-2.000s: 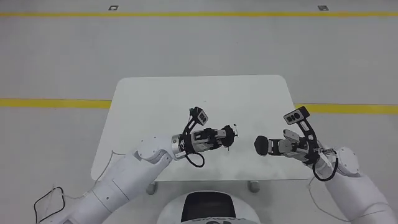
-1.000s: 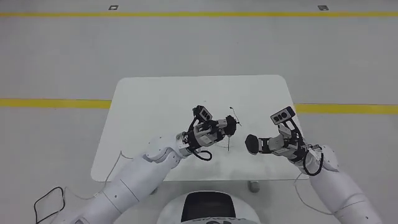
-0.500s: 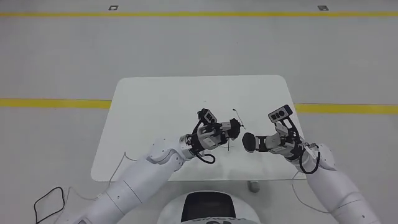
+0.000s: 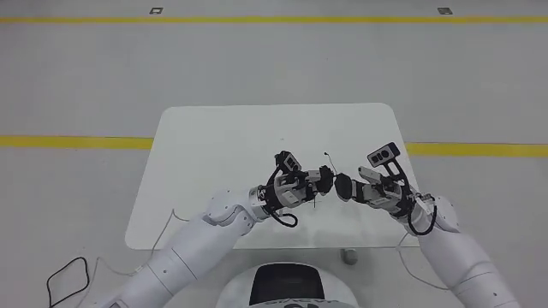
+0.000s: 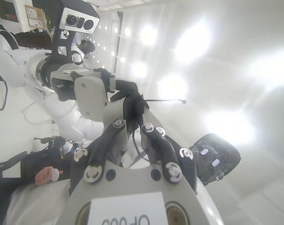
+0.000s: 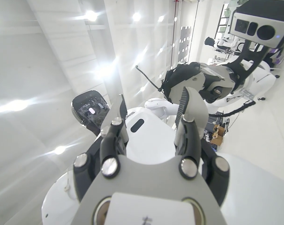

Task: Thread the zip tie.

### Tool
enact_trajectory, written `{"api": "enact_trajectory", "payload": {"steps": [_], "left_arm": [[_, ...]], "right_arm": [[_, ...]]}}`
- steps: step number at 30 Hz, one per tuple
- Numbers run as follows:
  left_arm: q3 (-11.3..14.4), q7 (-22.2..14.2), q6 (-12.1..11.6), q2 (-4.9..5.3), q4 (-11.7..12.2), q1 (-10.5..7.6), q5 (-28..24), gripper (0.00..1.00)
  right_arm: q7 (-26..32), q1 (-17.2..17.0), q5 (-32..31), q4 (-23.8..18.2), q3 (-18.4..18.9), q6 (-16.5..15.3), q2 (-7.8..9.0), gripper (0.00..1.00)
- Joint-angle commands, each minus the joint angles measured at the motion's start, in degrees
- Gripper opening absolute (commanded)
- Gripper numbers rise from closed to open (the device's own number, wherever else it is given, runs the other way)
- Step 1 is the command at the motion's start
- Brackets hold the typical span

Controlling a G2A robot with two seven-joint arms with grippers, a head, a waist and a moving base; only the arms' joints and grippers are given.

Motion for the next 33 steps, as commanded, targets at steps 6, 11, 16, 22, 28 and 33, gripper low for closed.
{"api": "enact_trajectory", "payload": {"steps": [6,11,16,22,28,33], "left_arm": [[-0.5,-0.2,0.6,-0.14,0.0,0.23,0.3,0.0],[-0.6,-0.3,0.9,-0.3,0.3,0.29,0.4,0.0],[-0.8,-0.4,0.9,-0.5,0.5,0.34,0.3,0.0],[-1.1,-0.7,1.0,-0.68,0.8,0.51,0.2,0.0],[-1.3,-0.9,1.4,-0.83,0.9,0.59,0.3,0.0],[-1.4,-1.1,1.8,-0.96,1.0,0.7,0.6,0.0]], "right_arm": [[-0.2,0.3,-1.1,0.2,-0.1,0.6,-0.41,0.3],[-0.2,0.6,-2.0,0.3,-0.3,1.0,-0.71,0.26],[0.0,0.5,-2.4,0.5,-0.1,1.0,-0.96,0.23],[0.6,0.3,-2.7,0.5,0.3,1.1,-1.19,0.21],[0.8,0.2,-3.0,0.6,0.6,1.4,-1.42,0.2],[0.9,0.2,-3.3,0.8,0.6,1.7,-1.65,0.18]]}}
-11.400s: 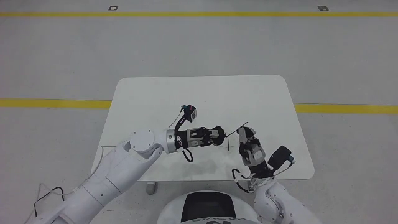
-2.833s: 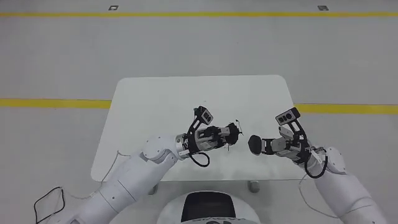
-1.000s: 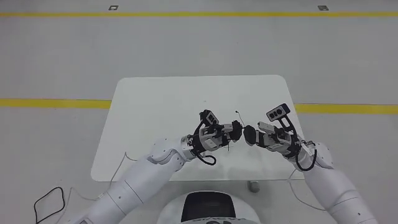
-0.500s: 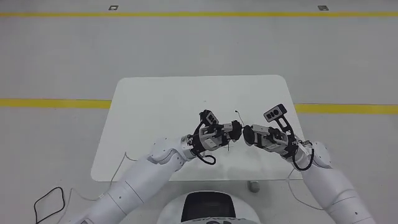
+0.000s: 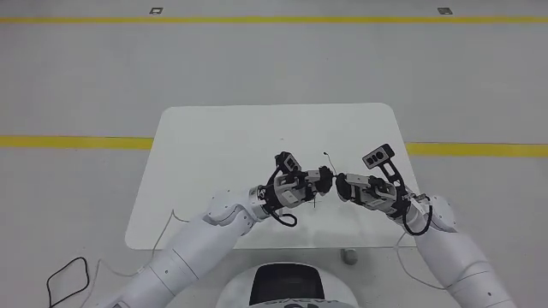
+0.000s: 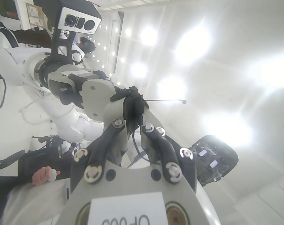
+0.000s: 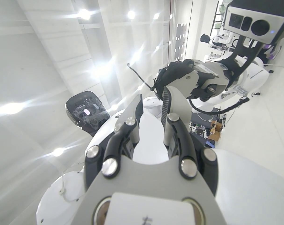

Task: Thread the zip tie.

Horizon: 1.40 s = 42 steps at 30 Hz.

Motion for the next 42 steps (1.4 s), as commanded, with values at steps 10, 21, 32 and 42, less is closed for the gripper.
{"api": "enact_trajectory", "payload": {"steps": [10,21,32,42], "left_arm": [[-0.2,-0.7,0.8,-0.23,0.2,0.17,0.4,0.0],[-0.5,-1.0,1.2,-0.44,0.3,0.25,0.7,0.0],[-0.8,-1.1,1.2,-0.64,0.4,0.48,0.9,0.0],[-0.9,-1.2,1.3,-0.73,0.5,0.55,0.8,0.0]], "right_arm": [[0.0,0.1,-0.7,0.1,0.1,0.5,-0.45,0.15],[-0.2,0.0,-1.4,0.2,0.5,1.0,-0.83,0.08],[-0.2,-0.1,-1.9,0.4,0.7,1.7,-1.16,0.0],[-0.3,0.0,-2.8,1.2,1.0,2.8,-1.4,0.0]]}}
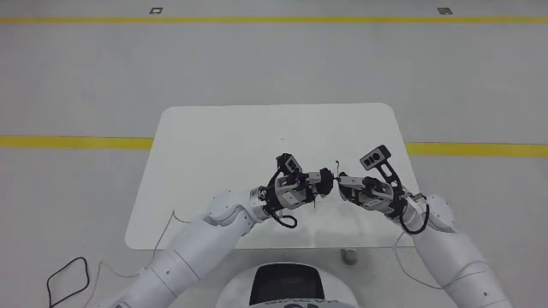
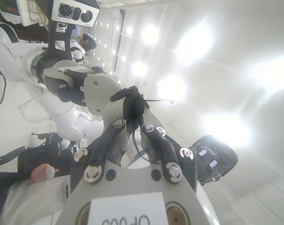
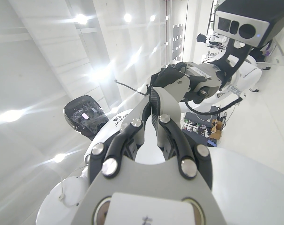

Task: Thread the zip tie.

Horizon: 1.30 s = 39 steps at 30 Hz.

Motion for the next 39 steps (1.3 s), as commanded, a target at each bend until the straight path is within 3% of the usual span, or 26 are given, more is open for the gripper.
{"api": "enact_trajectory", "payload": {"steps": [1,39], "left_arm": [[0.0,0.0,0.0,0.0,0.0,0.0,0.0,0.0],[0.0,0.0,0.0,0.0,0.0,0.0,0.0,0.0]], "right_arm": [[-0.1,0.0,-0.3,0.2,0.0,0.1,-0.04,0.0],[-2.0,1.7,-3.9,3.6,-0.6,2.5,-1.01,0.0]]}}
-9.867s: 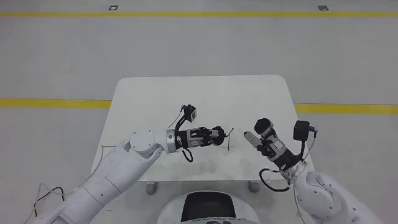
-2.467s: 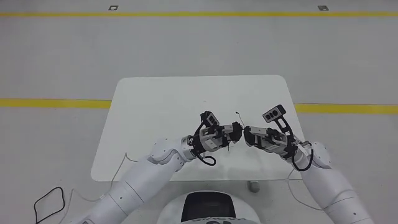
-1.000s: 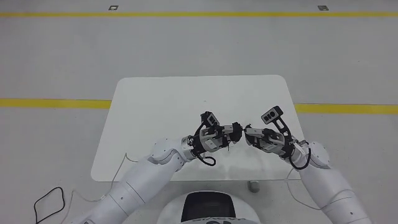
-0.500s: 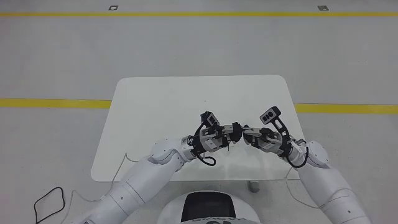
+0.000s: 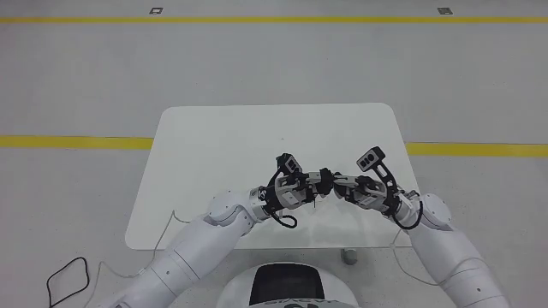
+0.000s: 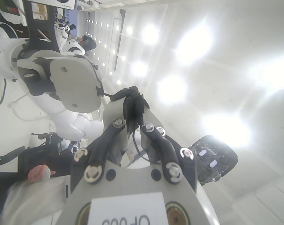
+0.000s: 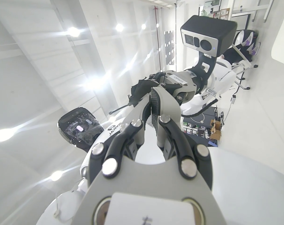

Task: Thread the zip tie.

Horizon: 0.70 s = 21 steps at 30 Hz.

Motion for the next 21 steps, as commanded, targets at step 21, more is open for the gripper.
{"api": "enact_trajectory", "payload": {"steps": [21], "left_arm": [[0.0,0.0,0.0,0.0,0.0,0.0,0.0,0.0]], "right_arm": [[-1.1,1.0,-1.9,0.9,-0.5,1.8,-0.38,0.0]]}}
